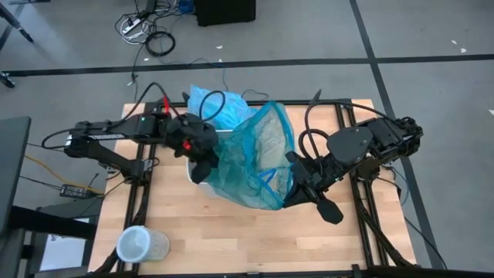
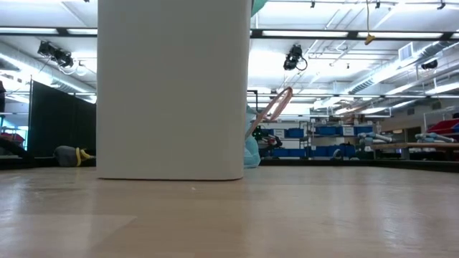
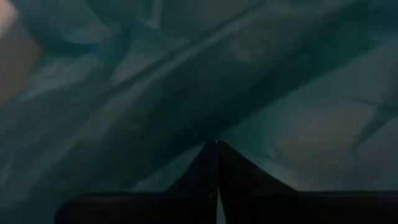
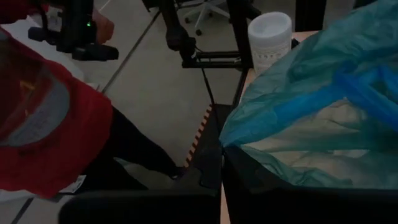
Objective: Place trash/remove bag and relplace
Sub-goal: Insert the green plastic trash bag into the trash bin
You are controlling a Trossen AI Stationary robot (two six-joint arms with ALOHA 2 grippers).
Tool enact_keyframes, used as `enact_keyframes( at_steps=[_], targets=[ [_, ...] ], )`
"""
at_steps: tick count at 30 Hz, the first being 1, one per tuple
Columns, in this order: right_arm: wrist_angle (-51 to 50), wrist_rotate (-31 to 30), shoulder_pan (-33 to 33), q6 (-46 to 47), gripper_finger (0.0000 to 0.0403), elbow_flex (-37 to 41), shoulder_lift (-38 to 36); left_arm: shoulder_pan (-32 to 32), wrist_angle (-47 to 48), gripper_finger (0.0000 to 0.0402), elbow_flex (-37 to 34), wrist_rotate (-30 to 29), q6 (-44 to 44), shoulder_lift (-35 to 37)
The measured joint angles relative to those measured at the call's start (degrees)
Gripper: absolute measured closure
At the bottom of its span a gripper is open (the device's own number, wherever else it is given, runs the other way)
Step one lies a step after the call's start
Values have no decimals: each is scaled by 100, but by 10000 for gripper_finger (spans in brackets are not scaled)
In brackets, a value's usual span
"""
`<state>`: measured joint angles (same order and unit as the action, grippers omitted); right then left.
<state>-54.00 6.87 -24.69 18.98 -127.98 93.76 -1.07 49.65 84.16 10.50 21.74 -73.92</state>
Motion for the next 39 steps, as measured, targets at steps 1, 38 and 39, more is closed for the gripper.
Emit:
enact_keyframes(
  at_steps=[1, 38, 39],
  targets=[
    [-16, 0, 0, 1, 403, 0, -15, -18, -20, 392, -28, 44, 74, -8],
    [-358, -448, 278, -791, 403, -2, -31, -79, 2915, 392, 1633, -453, 655, -149],
    [-358, -445, 297, -836, 403, -2, -31, -80, 2927, 392, 1758, -679, 563, -145]
  ],
)
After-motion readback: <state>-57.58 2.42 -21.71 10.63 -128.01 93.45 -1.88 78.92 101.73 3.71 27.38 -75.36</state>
